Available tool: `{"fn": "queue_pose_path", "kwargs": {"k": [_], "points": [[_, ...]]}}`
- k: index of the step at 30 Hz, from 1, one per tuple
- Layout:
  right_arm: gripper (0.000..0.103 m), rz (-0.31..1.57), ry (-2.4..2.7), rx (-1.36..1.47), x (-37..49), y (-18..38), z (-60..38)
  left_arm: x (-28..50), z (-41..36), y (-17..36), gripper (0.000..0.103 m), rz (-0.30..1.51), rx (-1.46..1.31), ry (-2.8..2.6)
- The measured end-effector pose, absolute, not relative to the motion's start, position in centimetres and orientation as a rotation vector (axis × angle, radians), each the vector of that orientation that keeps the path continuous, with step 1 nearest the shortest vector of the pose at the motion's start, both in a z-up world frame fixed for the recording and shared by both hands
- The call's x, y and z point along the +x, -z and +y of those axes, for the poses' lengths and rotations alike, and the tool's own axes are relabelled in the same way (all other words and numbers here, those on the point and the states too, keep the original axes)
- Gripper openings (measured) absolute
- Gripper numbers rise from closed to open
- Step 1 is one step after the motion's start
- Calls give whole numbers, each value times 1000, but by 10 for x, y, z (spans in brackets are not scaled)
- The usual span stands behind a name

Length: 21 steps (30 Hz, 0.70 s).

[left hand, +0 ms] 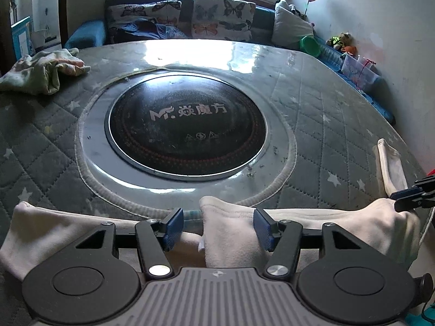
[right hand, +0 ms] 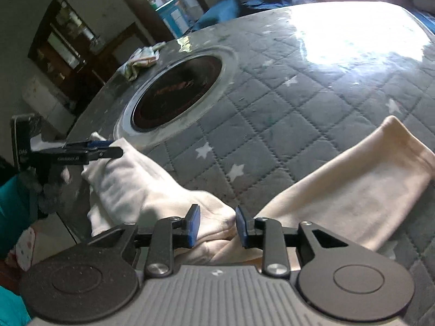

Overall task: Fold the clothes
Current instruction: 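Lift the sleeve with the left gripper and fold it over the sweatshirt body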

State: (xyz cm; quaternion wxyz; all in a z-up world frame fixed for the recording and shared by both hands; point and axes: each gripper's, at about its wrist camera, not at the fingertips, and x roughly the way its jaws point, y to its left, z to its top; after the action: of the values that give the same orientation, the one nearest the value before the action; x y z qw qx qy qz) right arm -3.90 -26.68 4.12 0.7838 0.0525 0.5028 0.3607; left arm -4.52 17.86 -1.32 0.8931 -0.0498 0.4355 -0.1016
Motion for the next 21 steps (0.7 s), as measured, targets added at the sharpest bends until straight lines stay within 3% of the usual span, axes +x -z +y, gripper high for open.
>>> {"fn": "queue_pose_path", "kwargs": {"k": [7, 9, 13, 18, 21], "points": [[34, 1125, -793, 182, -36, -33, -268, -44, 176, 18, 59, 917, -103, 224], [23, 1133, -817, 207, -36, -30, -264, -45, 175, 18, 59, 915, -99, 230], [10, 1086, -825, 175, -38, -37, -259, -45, 174, 18, 43, 912, -105, 244], [7, 1000, -813, 109, -36, -55, -254, -46, 169, 12, 18, 878, -88, 243], [7, 937, -826, 57, -32, -70, -249, -44, 170, 5, 12, 844, -85, 231]]}}
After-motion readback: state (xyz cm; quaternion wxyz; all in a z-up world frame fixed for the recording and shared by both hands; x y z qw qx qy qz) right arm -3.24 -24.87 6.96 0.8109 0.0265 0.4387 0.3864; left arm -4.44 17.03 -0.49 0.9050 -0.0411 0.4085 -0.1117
